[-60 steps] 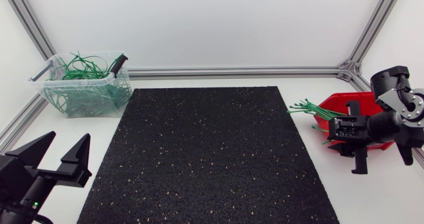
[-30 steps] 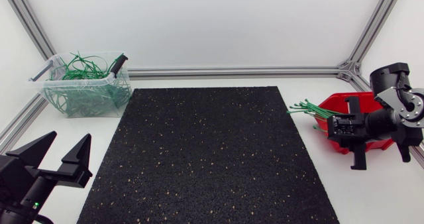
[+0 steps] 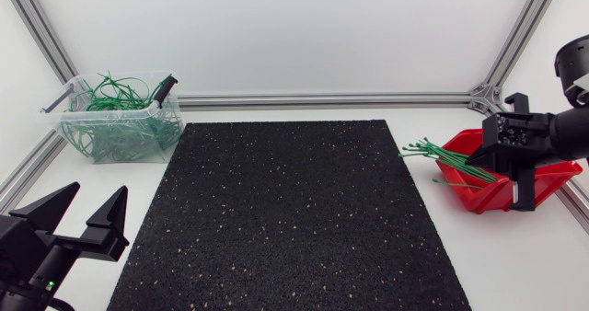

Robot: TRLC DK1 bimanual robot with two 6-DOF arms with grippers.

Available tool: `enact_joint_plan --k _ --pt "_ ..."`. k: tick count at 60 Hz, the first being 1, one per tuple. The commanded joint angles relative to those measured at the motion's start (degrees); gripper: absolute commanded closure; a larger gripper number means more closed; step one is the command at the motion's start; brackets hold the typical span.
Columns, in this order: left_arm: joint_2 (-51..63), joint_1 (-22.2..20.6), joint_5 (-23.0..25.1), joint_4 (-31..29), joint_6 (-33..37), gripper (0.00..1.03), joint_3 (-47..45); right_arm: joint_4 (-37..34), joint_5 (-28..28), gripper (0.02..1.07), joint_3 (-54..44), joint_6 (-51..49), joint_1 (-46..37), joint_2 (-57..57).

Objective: Take a green cable tie from the red box, thread the tail through the head to close it, then place it in the transparent bin on the left.

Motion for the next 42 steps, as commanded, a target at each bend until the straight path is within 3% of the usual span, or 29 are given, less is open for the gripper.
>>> enact_joint_plan --k 1,24,42 --pt "-0.23 -0.45 0.41 -1.33 -0.98 0.04 -2.26 -2.86 -2.16 1.01 4.41 3.08 -0.30 -0.95" --pt "-0.23 -0.54 -0.03 -1.59 -0.98 0.04 -2.17 -16.66 -14.03 1.01 17.59 13.27 0.23 -4.55" --pt "-0.23 -0.80 -0.20 -1.59 -0.98 0.04 -2.17 -23.42 -17.02 1.01 24.98 26.02 8.58 -9.12"
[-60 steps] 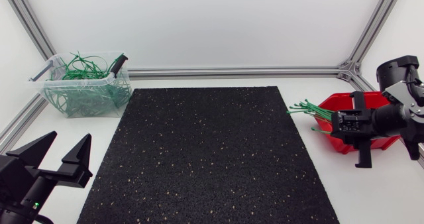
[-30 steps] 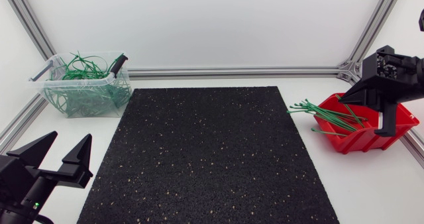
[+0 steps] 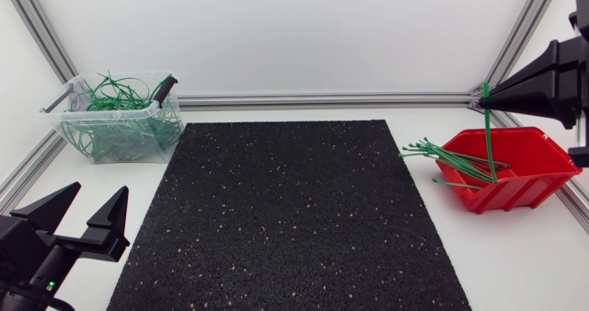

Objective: Take a green cable tie from the red box, thread the tail through the head to close it, then place it in the transparent bin on the left.

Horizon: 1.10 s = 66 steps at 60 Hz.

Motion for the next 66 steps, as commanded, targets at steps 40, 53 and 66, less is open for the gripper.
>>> enact_joint_plan --k 40,53,66 --pt "-0.32 -0.87 -0.36 -1.52 -0.98 0.04 -2.17 -4.95 6.06 1.01 5.85 33.84 32.63 -1.96" --pt "-0.41 -1.31 -0.62 -1.79 -1.15 0.04 -2.17 -5.57 -2.12 1.01 7.16 37.45 30.52 2.26" --pt "-0.32 -2.01 -0.71 -1.88 -1.15 0.04 -2.17 -5.30 -8.01 1.01 7.52 39.47 29.99 5.86"
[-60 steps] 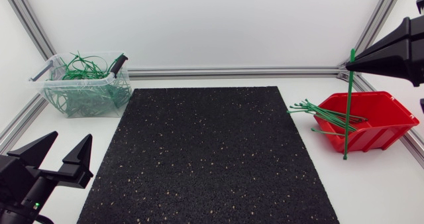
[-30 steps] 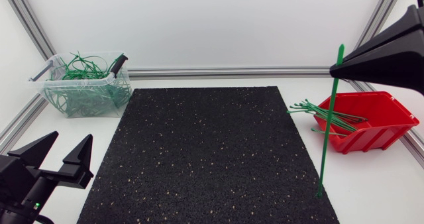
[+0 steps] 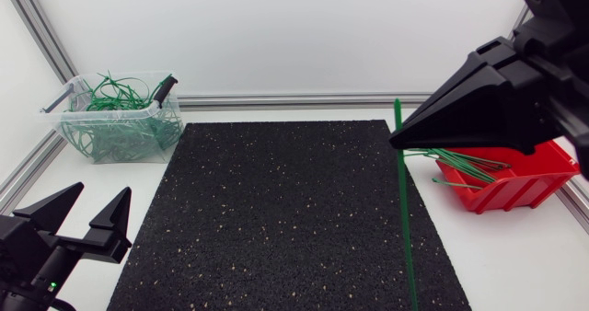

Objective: Take a green cable tie from the red box, thread the tail through the head to close it, then place it in the transparent bin on the left.

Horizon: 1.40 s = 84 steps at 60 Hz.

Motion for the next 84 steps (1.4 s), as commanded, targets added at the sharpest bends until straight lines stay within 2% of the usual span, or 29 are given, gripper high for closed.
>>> enact_joint_plan --k 1,34,46,54,66,84 --pt "-0.32 -0.50 -0.12 -1.68 -1.15 0.04 -2.17 -0.41 -1.80 1.01 1.59 1.96 -0.52 1.87" --pt "1.09 -0.94 -0.12 -1.77 -1.15 0.04 -2.17 1.97 -13.67 1.01 0.27 2.58 -6.06 12.76" --pt "1.35 -1.21 -0.12 -1.77 -1.15 0.04 -2.17 6.10 -15.60 1.01 -1.66 3.11 -6.06 17.25" --pt "1.44 -1.21 -0.12 -1.77 -1.15 0.04 -2.17 10.76 -16.66 1.01 -2.19 6.09 -5.44 21.99" --pt "1.79 -1.21 -0.12 -1.68 -1.15 0.04 -2.09 16.56 -17.53 1.01 -0.60 15.67 -1.05 28.94" --pt "2.32 -1.47 -0.12 -1.68 -1.15 0.04 -2.17 34.13 -20.00 1.01 -1.75 33.69 2.12 31.48"
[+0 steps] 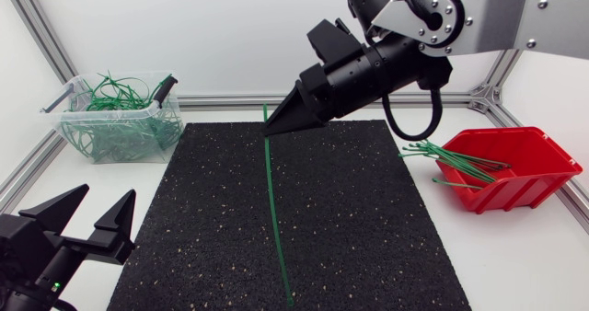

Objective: Take a green cable tie from the red box, thread the tail through the head to close it, then place it in the transparent bin on the left.

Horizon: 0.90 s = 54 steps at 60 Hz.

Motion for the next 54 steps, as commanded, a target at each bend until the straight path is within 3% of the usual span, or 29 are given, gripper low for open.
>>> enact_joint_plan --k 1,13,22,30,54 --pt "0.88 -0.36 0.12 -1.64 -1.15 0.04 -2.17 3.54 -0.74 1.01 -1.44 5.89 1.44 2.04" --pt "0.96 -0.36 0.12 -1.64 -1.15 0.04 -2.17 26.39 0.05 1.01 -9.62 19.43 2.67 4.24" --pt "1.31 -0.36 0.12 -1.64 -1.15 0.04 -2.17 30.79 2.69 1.01 -12.78 19.60 2.41 7.32" --pt "1.31 -0.36 0.12 -1.64 -1.24 0.04 -2.17 39.40 4.01 1.01 -19.46 22.06 -0.49 8.64" --pt "1.40 -0.44 0.12 -1.64 -1.24 0.04 -2.17 47.22 4.01 1.01 -32.03 20.31 -9.55 8.64"
